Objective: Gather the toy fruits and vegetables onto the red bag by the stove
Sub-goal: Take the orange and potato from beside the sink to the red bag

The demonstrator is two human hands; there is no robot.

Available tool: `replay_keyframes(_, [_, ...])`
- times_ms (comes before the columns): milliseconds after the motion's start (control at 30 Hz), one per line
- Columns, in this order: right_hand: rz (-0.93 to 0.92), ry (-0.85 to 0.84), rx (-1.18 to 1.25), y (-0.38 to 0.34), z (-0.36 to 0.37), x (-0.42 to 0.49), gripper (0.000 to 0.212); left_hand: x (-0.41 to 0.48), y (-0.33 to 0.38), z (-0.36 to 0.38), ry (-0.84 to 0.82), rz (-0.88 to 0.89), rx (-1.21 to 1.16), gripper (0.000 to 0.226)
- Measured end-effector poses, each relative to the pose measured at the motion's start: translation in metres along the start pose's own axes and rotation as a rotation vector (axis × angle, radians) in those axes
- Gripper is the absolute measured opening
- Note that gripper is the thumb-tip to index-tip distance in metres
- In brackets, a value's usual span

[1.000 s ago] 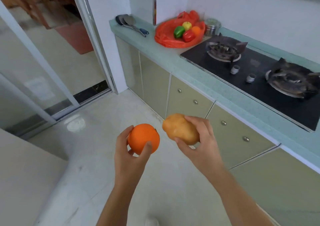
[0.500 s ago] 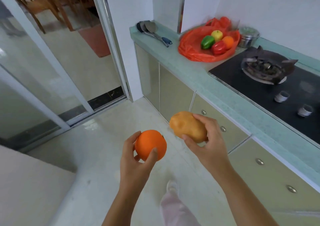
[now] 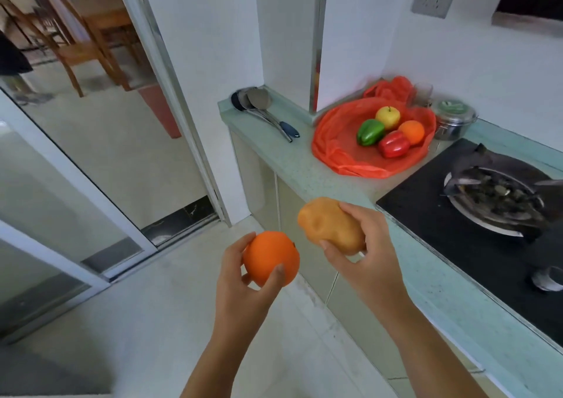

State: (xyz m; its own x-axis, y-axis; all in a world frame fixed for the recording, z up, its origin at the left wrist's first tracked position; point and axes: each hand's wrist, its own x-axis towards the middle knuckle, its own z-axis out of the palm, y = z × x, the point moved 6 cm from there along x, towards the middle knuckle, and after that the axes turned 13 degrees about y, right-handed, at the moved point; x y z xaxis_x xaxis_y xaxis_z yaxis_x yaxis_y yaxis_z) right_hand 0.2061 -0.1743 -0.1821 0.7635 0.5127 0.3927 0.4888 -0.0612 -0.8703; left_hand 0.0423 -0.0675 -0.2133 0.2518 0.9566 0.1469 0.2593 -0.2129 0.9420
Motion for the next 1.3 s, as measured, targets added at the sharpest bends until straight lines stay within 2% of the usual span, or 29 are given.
replay_keyframes(300, [0.046,-0.001,-0.042,0.031,0.056,0.054,0.056,0.085,-0.025,0.019,0.005,-0.028,-0.016,0.059])
replay_keyframes(500, [0.073,0.065,-0.128,0.038,0.107,0.107,0.053,0.172,-0.039,0.037,-0.097,-0.043,-0.093,0.052])
replay_keyframes(867, [0.019,0.173,-0.245,0.019,0.21,0.207,0.055,0.323,-0.051,0.045,-0.239,-0.024,-0.177,0.048])
replay_keyframes(1100, [0.057,0.206,-0.286,0.039,0.224,0.237,0.056,0.36,-0.061,0.066,-0.28,-0.082,-0.236,0.051])
replay_keyframes(1300, [0.072,0.266,-0.29,0.067,0.215,0.271,0.055,0.388,-0.059,0.116,-0.354,-0.033,-0.192,0.051])
